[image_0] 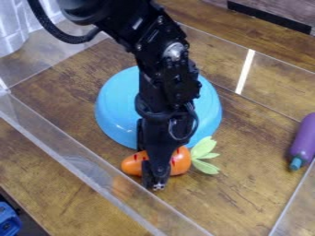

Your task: Put the carrot on the blue tray

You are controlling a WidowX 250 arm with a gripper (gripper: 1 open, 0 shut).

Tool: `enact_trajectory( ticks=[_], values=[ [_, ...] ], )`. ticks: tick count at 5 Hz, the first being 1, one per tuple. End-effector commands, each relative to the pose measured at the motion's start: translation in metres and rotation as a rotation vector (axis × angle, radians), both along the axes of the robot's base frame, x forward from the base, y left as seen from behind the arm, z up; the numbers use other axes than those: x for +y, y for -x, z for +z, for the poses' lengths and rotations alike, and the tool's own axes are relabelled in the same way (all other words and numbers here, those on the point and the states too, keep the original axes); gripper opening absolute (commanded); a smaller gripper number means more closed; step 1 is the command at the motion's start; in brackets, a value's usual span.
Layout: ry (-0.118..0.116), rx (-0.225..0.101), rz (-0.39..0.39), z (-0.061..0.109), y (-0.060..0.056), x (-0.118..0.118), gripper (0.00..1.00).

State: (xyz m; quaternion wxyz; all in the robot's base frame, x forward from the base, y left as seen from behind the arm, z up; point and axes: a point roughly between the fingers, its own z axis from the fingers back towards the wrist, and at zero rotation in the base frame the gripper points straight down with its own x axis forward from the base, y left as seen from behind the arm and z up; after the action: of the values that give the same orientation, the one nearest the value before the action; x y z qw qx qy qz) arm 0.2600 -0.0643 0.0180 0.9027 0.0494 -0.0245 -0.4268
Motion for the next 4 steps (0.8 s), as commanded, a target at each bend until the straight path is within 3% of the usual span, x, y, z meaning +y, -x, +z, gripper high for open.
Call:
enact_trajectory(
  ticks=[1, 4],
  values=[
    [0.019, -0.041, -0.009, 0.0107, -0.0016, -0.0023, 0.00],
    [0.036, -0.053, -0.002, 0.0133, -0.0022, -0.0024, 0.00]
  ],
)
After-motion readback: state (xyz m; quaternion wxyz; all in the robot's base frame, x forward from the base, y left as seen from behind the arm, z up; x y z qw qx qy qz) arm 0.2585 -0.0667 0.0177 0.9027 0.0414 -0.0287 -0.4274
